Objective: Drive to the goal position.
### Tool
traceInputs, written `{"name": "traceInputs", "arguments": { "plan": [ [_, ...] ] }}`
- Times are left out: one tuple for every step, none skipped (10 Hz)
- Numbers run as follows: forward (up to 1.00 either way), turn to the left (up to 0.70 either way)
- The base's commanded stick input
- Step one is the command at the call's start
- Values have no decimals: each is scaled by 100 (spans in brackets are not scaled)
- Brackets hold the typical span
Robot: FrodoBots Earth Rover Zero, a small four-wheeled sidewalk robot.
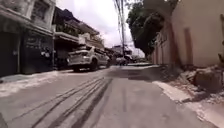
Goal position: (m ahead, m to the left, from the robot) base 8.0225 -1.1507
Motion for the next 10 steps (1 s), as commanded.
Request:
{"name": "traceInputs", "arguments": {
  "plan": [
    [100, 0],
    [100, 0],
    [100, -13],
    [100, -7],
    [100, 0],
    [100, 0],
    [100, 0],
    [100, 0],
    [100, 0],
    [100, 0]
  ]
}}
